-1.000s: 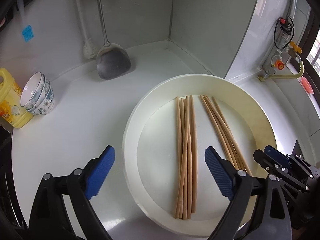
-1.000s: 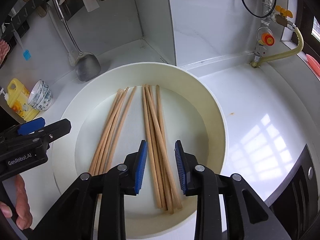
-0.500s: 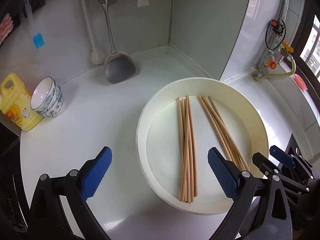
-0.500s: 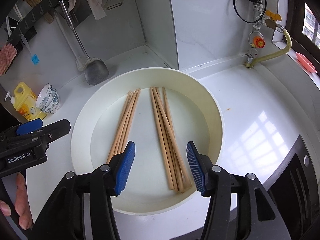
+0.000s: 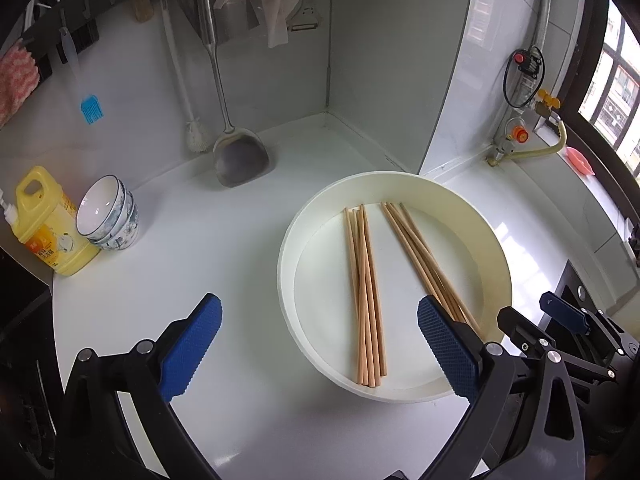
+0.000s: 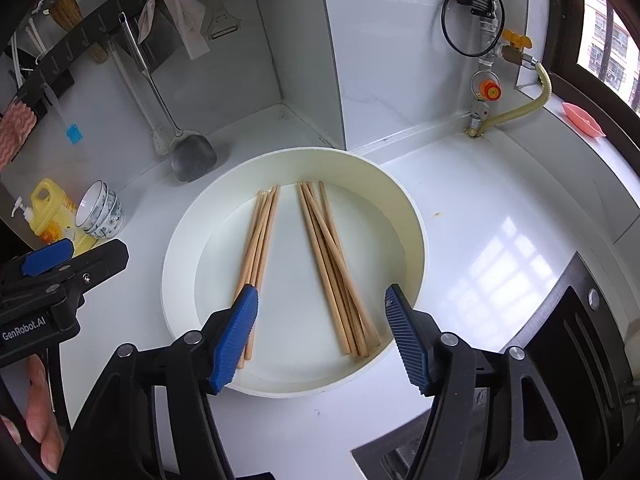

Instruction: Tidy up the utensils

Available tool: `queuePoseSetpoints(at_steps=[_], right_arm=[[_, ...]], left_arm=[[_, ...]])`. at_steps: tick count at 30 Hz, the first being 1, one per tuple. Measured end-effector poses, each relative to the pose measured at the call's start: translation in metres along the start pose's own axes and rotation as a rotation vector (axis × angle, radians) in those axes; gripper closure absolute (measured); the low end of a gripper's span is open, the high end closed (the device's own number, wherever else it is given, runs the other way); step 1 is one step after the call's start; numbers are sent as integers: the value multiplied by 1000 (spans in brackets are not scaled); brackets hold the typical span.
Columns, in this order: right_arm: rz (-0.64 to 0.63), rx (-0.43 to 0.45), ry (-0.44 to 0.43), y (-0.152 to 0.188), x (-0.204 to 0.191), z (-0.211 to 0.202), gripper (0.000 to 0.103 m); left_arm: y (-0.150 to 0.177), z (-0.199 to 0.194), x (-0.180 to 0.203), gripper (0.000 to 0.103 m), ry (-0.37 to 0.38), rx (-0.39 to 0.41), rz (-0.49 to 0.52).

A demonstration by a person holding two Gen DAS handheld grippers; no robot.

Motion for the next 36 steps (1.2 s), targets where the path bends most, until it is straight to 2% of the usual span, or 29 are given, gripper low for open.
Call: queuePoseSetpoints(at_steps=[11,36], right_arm=[[2,-1,20,4,-9,-17,39],[-13,9,33,0,-12,-27,38]], left_arm=[[-3,-25,-8,6,-4,65,-9],[-5,-32,-13,6,-10,76,-14]])
Point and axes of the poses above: each gripper's, at about its wrist camera, not at the fingertips, and z roughly the way its jaws point, x to its right, y to its underside, the point moved 1 cm from there along z, roughly the way its jaws point, and after that the axes turned 13 degrees about -z, right-handed, at the moved point
